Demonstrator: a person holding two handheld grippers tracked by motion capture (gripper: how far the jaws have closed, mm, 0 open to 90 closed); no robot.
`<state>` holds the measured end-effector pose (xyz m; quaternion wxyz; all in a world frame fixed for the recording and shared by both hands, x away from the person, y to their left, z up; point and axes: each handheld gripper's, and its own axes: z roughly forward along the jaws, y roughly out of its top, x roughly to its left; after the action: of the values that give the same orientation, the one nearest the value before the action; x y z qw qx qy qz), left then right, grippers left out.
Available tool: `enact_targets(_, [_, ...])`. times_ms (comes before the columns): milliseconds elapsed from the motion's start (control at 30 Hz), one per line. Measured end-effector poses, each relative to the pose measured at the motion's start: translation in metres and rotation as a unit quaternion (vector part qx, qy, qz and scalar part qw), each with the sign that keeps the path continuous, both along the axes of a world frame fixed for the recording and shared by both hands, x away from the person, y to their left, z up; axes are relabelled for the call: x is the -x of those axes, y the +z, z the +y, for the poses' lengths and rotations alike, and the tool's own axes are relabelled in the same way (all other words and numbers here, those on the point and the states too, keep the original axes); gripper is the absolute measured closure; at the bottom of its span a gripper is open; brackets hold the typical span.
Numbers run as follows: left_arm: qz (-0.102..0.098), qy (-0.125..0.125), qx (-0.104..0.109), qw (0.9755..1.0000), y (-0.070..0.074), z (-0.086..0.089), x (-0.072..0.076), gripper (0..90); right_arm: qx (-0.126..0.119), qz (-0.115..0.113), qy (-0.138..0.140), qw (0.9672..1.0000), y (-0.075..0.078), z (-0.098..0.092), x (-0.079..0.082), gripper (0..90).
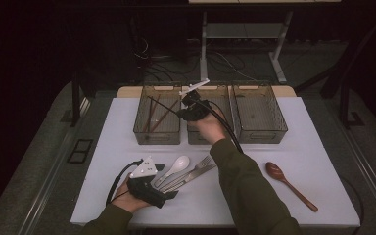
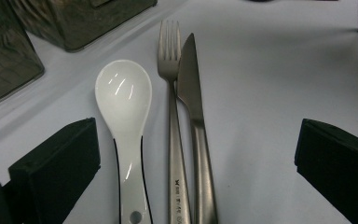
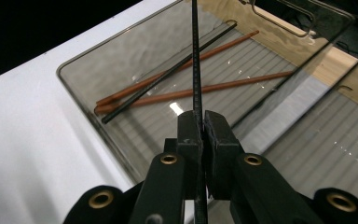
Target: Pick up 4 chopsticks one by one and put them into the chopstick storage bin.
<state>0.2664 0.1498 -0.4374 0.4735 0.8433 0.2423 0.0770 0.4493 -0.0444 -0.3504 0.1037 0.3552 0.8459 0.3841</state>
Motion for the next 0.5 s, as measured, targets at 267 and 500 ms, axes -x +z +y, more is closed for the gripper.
enact_targets(267, [-0.001,-0.003,-0.002,1.0000,0.000,0.000,0.000,0.0,0.021,0.005,-0.015,0.9996,-0.008,0.026,-0.018,85.7])
enact_targets(500, [-0.003,-0.003,0.003,1.0000,0.000,0.000,-0.001,0.0,0.039,0.006,-0.023,0.9990,-0.010,0.047,-0.029,85.7])
